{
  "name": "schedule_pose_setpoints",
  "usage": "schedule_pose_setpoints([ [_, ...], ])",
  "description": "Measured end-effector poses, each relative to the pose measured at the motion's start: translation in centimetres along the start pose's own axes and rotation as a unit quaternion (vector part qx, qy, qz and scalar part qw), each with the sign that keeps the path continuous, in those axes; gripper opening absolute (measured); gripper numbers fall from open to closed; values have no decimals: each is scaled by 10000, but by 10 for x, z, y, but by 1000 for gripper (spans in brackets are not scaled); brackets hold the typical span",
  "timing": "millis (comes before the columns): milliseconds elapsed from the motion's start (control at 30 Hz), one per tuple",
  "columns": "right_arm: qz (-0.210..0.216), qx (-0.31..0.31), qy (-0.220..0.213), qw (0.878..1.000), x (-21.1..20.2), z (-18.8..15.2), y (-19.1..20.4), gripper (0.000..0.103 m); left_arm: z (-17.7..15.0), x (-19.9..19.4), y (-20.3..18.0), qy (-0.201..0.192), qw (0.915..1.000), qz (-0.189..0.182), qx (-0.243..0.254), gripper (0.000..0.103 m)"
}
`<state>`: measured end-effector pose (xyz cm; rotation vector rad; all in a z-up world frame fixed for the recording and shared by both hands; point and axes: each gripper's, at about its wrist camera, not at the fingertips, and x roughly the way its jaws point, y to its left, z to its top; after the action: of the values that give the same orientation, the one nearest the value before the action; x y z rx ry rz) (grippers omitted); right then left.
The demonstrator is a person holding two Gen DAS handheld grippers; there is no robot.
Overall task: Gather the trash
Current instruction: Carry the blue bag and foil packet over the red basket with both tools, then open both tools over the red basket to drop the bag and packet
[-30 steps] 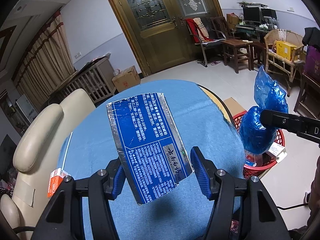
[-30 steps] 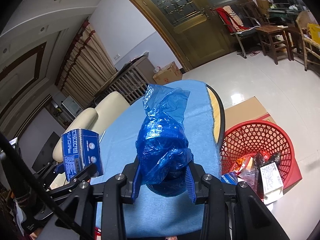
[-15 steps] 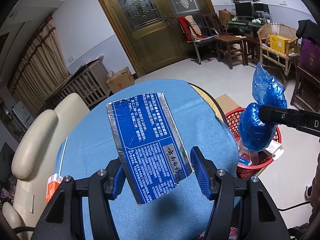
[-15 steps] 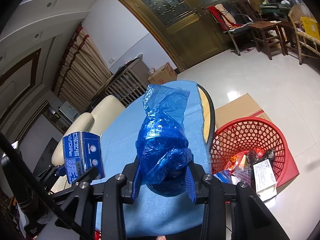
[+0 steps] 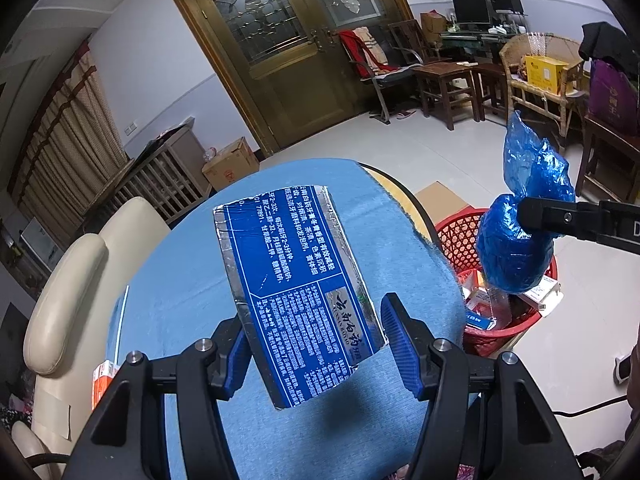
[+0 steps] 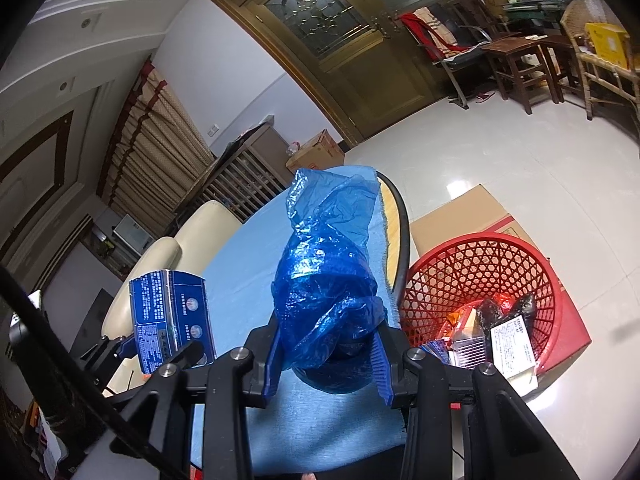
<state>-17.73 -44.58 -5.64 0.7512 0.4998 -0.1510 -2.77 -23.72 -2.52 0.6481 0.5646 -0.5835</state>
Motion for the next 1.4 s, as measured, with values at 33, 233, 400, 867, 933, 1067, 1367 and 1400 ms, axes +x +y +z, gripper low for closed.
schedule_pose_setpoints([
  [33,-11,12,-10,10000,-1,0,0,40,0,0,-1,2,10000,-3,15,63],
  [233,-39,104,-40,9999,-6,0,-4,40,1,1,-8,12,9999,-22,136,63],
  [400,-68,163,-89,9998,-11,0,-10,40,5,3,-16,27,9997,-43,218,63],
  [867,-254,432,-257,9984,-23,3,-36,40,14,14,-33,93,9986,-350,375,63],
  [933,-328,475,-285,9979,-24,4,-41,40,16,19,-35,138,9977,-567,349,63],
  [1067,-549,620,-314,9961,-25,4,-58,40,19,30,-43,307,9943,-977,293,63],
  [1367,-866,924,-155,9918,-20,-1,-87,42,37,43,-74,337,9848,-1650,425,63],
  [1400,-891,949,-150,9914,-20,-1,-89,42,40,45,-77,349,9832,-1736,433,63],
])
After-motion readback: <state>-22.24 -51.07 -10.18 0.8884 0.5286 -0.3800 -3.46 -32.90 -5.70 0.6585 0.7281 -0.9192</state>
